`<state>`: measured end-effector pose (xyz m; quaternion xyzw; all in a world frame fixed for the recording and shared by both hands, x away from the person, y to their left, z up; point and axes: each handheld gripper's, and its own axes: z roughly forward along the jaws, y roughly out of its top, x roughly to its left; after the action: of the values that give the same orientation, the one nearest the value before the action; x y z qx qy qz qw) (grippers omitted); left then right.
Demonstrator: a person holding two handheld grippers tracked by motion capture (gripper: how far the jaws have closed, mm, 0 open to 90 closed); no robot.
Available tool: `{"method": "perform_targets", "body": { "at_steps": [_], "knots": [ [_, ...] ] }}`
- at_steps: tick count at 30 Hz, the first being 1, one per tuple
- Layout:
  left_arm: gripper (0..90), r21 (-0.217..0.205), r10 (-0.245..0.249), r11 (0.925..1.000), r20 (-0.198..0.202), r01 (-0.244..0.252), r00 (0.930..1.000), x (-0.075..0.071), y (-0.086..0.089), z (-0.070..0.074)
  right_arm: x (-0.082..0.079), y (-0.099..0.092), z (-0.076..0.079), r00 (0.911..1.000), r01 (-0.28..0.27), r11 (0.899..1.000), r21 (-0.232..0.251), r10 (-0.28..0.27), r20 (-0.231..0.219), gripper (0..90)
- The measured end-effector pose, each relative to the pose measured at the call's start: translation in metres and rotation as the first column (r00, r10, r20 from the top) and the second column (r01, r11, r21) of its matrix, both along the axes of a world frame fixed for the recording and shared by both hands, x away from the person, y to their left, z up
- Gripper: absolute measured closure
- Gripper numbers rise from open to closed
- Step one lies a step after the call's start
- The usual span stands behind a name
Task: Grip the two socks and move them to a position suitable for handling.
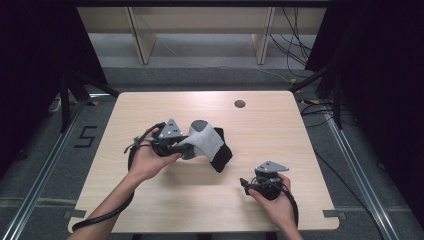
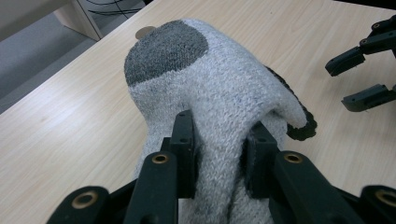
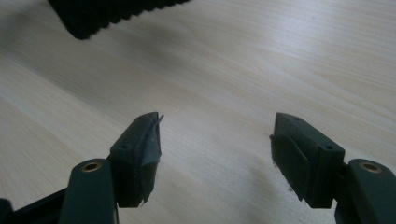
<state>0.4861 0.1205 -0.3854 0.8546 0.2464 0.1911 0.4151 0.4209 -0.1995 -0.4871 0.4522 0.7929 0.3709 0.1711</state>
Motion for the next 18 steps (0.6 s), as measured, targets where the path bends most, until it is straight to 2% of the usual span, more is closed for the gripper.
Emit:
{"method": "perform_targets", "body": {
  "at_steps": [2,4,5,6,7,8,10,11,12,13,15,16,17,18],
  "knots": [
    [70.0,0.0,-0.003,1.0,-0.006,0.003,1.0,0.003,-0.007,-0.005,-0.002,0.001,0.001,0.9992,0.03,0.999,0.021,-0.03,-0.028,33.8],
    [70.0,0.014,-0.006,0.9999,-0.008,0.006,0.9999,0.006,-0.014,-0.01,0.001,-0.002,0.0,1.0,-0.006,1.0,0.004,0.006,0.007,33.8],
    [69.9,0.019,-0.006,0.9998,-0.013,0.006,0.9999,0.008,-0.018,-0.014,0.0,-0.003,0.001,0.9998,0.011,1.0,-0.004,-0.011,0.016,33.8],
    [69.9,0.026,-0.007,0.9996,-0.014,0.007,0.9999,0.009,-0.021,-0.017,-0.001,-0.002,0.001,0.9998,0.021,1.0,0.011,-0.021,-0.003,33.7],
    [69.9,0.028,-0.006,0.9996,-0.015,0.006,0.9999,0.01,-0.024,-0.021,0.001,-0.004,0.001,0.9999,0.003,1.0,-0.001,-0.003,0.013,33.8],
    [69.8,0.034,-0.006,0.9994,-0.018,0.006,0.9998,0.011,-0.026,-0.023,0.0,-0.004,0.001,0.9999,0.014,1.0,0.008,-0.014,0.003,33.8],
    [69.7,0.054,0.002,0.9985,-0.015,-0.001,0.9999,0.013,-0.032,-0.033,0.001,-0.006,0.001,0.9998,0.013,1.0,0.0,-0.013,0.016,33.7],
    [69.4,0.054,0.002,0.9985,-0.015,-0.001,0.9999,0.013,-0.032,-0.033,0.001,-0.006,0.001,0.9998,0.013,1.0,0.0,-0.013,0.016,33.7],
    [69.4,0.082,-0.001,0.9966,-0.003,0.002,1.0,0.014,-0.034,-0.036,-0.001,-0.005,0.002,0.9993,0.036,0.999,0.023,-0.035,-0.013,33.8],
    [69.1,0.091,0.001,0.9959,-0.004,-0.001,1.0,0.014,-0.036,-0.04,0.0,-0.006,0.002,0.9996,0.027,0.999,0.022,-0.027,-0.009,33.8],
    [68.4,0.146,0.0,0.9893,0.004,-0.001,1.0,0.015,-0.042,-0.053,0.0,-0.007,0.003,0.9996,0.025,1.0,0.008,-0.025,0.01,33.8],
    [67.9,0.146,0.0,0.9893,0.004,-0.001,1.0,0.015,-0.042,-0.053,0.0,-0.007,0.003,0.9996,0.025,1.0,0.008,-0.025,0.01,33.8],
    [67.2,0.184,-0.003,0.9829,0.008,0.002,1.0,0.016,-0.044,-0.062,0.0,-0.005,0.002,0.9996,0.029,0.999,0.039,-0.029,0.001,33.7],
    [66.5,0.193,0.0,0.9812,0.003,0.0,1.0,0.016,-0.045,-0.066,0.002,-0.007,0.002,0.9995,0.014,1.0,0.026,-0.015,0.027,33.7]
  ]
}}
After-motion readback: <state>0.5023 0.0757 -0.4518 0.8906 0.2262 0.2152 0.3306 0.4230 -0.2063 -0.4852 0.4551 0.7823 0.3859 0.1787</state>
